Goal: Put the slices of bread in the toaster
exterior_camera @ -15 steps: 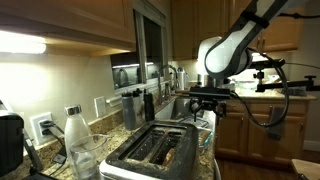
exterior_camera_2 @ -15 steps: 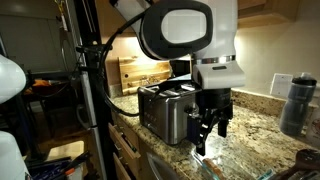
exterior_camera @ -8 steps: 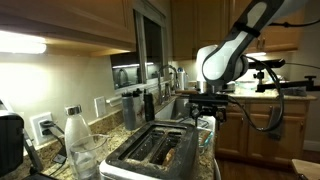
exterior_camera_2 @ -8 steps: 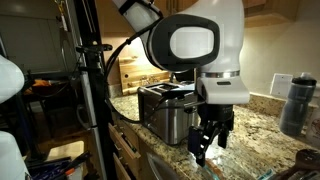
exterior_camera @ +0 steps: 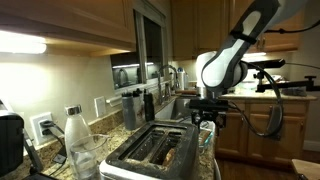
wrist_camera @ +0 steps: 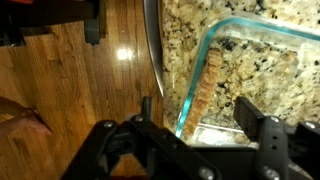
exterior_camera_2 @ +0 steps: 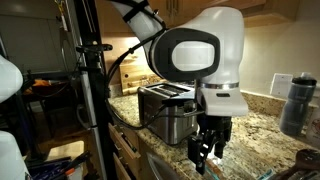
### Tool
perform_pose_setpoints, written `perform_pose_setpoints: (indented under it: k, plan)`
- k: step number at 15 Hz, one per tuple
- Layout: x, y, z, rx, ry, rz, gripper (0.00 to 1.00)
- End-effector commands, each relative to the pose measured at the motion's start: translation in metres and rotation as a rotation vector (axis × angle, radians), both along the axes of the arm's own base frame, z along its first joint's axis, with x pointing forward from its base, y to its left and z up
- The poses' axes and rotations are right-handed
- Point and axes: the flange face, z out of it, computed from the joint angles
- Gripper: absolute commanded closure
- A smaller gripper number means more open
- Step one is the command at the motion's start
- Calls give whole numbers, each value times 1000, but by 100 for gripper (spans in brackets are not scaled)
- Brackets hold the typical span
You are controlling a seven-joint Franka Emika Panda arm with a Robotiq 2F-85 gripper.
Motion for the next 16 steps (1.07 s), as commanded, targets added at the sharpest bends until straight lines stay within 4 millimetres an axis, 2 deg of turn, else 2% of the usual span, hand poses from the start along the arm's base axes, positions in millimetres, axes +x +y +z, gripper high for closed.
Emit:
perform_pose_setpoints:
  k: [1, 2, 3, 6, 7, 9, 10, 14, 16]
  plan:
    - [2, 0, -5, -8, -12, -26, 25]
    - [3, 0, -5, -8, -11, -25, 24]
    - [3, 0, -6, -9, -10, -25, 33]
    - [4, 1, -6, -12, -8, -22, 11]
    - [5, 1, -6, -14, -8, -21, 12]
    - [8, 1, -3, -19, -10, -19, 27]
    - [10, 1, -2, -23, -13, -16, 41]
    - [16, 2, 2, -30, -23, -14, 67]
    - [18, 1, 2, -32, -24, -15, 65]
